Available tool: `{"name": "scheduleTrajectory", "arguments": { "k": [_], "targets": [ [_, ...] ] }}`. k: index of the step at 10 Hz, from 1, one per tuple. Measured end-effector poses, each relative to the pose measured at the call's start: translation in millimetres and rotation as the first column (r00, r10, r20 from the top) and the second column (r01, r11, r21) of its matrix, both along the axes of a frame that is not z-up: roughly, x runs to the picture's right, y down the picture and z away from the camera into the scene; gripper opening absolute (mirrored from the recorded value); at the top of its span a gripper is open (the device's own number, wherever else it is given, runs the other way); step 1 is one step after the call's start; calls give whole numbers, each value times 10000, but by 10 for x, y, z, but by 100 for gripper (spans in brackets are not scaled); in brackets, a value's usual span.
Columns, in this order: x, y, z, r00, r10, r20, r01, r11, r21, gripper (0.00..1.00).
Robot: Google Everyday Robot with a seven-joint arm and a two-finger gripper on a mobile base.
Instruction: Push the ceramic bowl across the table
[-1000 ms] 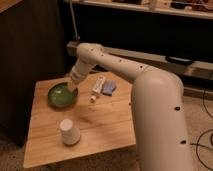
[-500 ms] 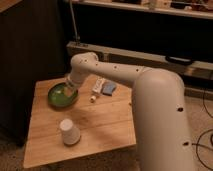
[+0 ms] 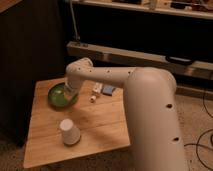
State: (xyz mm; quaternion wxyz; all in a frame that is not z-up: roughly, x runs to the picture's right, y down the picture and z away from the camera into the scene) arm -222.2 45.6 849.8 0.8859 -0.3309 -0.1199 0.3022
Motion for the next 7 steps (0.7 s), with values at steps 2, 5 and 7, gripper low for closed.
{"name": "scheduleTrajectory", "arguments": {
  "k": [2,5,7],
  "targets": [
    [-23,-16,103,9999,154,24,-154,9999,0,18],
    [-102,-62,204,9998,198,65,-198,9998,-87,18],
    [-148,-7,306,9999,164,37,-162,9994,-289,18]
  ]
}}
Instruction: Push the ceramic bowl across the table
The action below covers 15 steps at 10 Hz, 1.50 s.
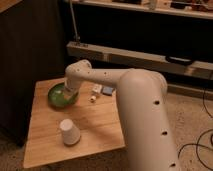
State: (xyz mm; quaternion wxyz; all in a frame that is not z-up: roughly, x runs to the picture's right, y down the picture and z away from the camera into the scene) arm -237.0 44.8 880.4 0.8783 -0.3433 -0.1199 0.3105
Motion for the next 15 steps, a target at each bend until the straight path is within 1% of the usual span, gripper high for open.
{"name": "scheduleTrajectory", "arguments": {
  "k": [3,6,8,11,13,15],
  "targets": [
    [-30,132,102,10000,-77,26,77,9997,-248,18],
    [-99,221,166,9998,-163,123,168,9991,-382,18],
    [-102,277,242,9997,-247,37,248,9984,-516,18],
    [-77,372,318,9991,-408,-135,395,9954,-869,18],
    [8,381,321,9983,-442,-370,401,9937,-1048,18],
    [283,387,266,9963,-447,-734,358,9923,-1182,18]
  ]
}}
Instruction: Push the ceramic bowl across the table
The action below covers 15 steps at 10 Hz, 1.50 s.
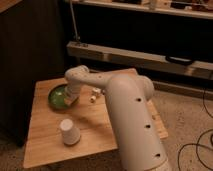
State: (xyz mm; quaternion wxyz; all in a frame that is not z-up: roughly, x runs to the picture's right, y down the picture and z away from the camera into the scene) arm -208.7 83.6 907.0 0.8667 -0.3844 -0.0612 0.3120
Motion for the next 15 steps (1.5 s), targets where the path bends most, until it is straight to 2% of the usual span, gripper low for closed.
{"name": "scheduleTrajectory", "arguments": {
  "k": [3,6,8,11,13,15],
  "targets": [
    [490,130,-95,9980,-310,-552,290,9989,-372,18],
    [688,358,-181,9925,-916,-812,848,9929,-838,18],
    [868,340,-255,9901,-1031,-952,946,9914,-904,18],
    [1290,228,-424,9854,-1292,-1114,1183,9880,-989,18],
    [1541,337,-503,9784,-1660,-1228,1488,9792,-1379,18],
    [1631,429,-524,9724,-1969,-1249,1754,9706,-1646,18]
  ]
}}
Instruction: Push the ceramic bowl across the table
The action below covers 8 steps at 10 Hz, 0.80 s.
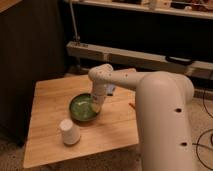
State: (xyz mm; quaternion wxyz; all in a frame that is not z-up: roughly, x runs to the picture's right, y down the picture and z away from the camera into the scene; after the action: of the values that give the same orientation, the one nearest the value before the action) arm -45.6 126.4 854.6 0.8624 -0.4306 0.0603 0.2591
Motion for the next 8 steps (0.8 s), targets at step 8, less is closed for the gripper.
{"name": "scheduleTrajectory", "arguments": {
  "k": [8],
  "targets": [
    [215,57,-29,9980,-590,-212,583,9977,-358,18]
  ]
}}
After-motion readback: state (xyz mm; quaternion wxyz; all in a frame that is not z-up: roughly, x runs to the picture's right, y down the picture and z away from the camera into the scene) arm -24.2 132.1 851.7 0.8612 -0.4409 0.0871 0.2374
